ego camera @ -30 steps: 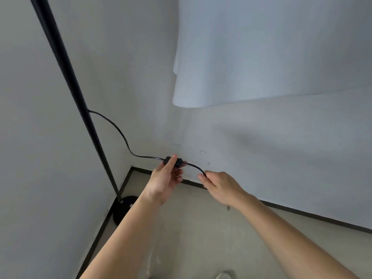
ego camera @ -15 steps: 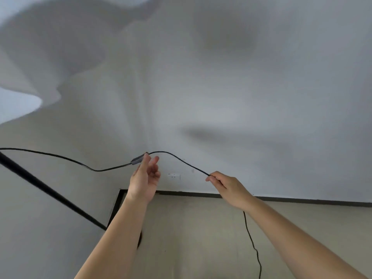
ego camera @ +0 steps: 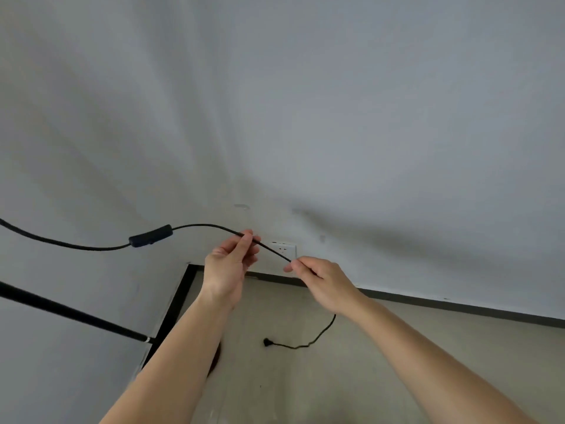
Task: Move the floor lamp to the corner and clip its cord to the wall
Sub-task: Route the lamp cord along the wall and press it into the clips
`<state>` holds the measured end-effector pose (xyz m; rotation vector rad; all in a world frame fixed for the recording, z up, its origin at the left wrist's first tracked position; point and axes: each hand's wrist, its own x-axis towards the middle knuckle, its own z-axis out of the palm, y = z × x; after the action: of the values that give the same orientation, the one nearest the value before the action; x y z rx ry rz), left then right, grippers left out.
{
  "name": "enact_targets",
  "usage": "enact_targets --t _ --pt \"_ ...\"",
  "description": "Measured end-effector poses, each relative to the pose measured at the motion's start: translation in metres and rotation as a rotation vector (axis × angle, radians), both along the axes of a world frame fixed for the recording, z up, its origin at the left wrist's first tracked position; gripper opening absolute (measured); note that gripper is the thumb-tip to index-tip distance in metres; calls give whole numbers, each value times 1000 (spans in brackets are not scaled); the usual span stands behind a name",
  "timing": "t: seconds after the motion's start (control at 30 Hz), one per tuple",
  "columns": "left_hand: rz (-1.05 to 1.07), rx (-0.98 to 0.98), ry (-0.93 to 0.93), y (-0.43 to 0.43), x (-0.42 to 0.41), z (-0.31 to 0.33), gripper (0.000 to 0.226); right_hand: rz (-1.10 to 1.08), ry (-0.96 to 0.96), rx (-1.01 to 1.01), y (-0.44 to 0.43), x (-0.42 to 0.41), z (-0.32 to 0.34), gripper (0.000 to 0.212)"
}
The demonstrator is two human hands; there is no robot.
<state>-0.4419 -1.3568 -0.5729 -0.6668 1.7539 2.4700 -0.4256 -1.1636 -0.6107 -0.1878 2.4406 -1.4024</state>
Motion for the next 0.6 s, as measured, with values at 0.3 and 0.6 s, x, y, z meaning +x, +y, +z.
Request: enact_targets --t 0.3,0.6 --pt "105 64 131 -36 -61 -106 11 -71 180 -69 -10 -66 -116 31" --pt "-21 -7 359 -29 -92 -182 16 -74 415 -188 -45 -125 -175 32"
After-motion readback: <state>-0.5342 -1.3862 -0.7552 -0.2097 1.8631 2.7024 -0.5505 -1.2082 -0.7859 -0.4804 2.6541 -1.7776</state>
